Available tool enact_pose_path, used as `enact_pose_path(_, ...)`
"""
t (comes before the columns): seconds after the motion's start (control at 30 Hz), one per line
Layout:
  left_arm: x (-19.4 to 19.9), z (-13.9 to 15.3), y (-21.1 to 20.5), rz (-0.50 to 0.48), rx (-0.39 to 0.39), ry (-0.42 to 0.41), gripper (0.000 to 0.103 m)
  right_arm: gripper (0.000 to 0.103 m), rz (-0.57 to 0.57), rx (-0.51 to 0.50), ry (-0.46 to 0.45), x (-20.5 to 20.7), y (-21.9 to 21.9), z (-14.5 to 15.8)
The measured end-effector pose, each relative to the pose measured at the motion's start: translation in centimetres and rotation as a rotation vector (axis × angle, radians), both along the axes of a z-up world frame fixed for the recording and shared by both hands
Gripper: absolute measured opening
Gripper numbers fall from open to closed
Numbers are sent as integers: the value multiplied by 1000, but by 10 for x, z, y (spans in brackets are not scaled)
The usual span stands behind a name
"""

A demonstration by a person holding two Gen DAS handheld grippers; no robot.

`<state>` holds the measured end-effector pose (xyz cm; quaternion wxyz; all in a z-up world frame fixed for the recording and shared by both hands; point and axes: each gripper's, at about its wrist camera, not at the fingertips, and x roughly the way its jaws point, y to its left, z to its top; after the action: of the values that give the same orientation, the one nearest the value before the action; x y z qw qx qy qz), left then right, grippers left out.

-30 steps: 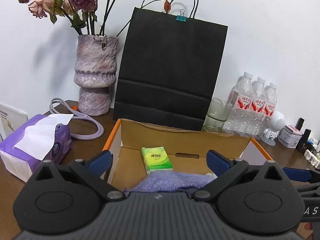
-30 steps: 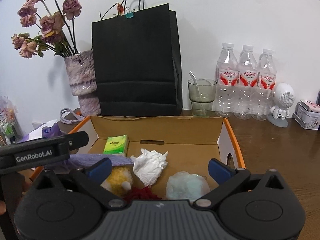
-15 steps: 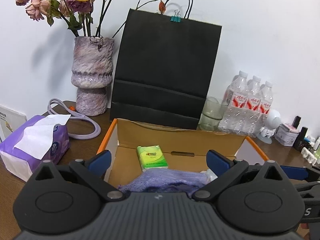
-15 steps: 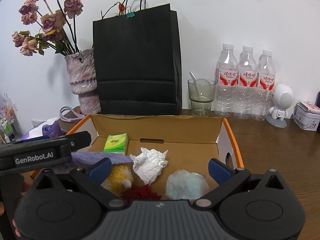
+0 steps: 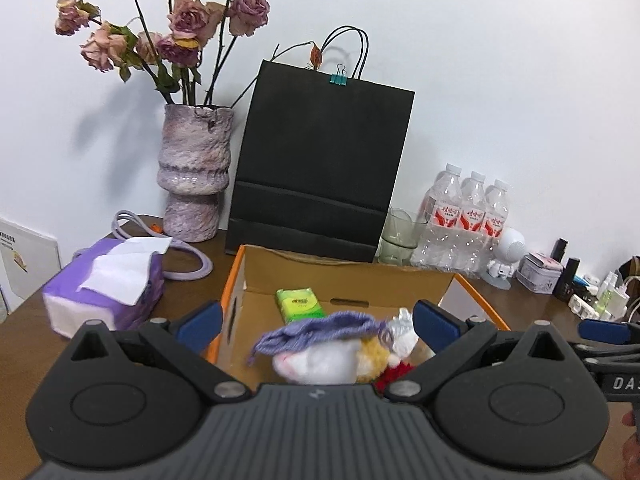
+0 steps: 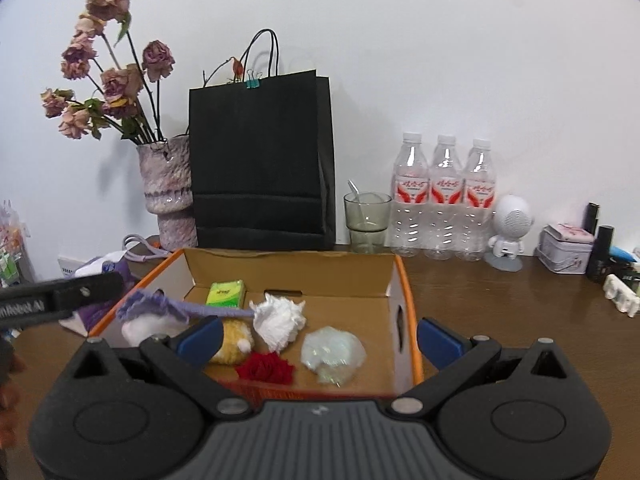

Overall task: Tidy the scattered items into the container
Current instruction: 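Withdraw both open tools from the box toward the remaining items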

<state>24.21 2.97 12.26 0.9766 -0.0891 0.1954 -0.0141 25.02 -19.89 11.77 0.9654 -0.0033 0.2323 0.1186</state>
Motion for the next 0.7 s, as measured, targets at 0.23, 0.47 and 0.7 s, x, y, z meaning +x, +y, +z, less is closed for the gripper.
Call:
enact_pose_path(0.23,-36,-6,-1,-50,55,28,103,103,-7,-58,33,-38,-21,-19)
enact_pose_path(0.47,-63,-37,-9,-92,106,111,103,103,-41,-102,95,-70,-50,-52)
enact_pose_path(0.7,-76,-67,-19,-116,109,189,103,103,-91,-98,159,-82,-80,-78)
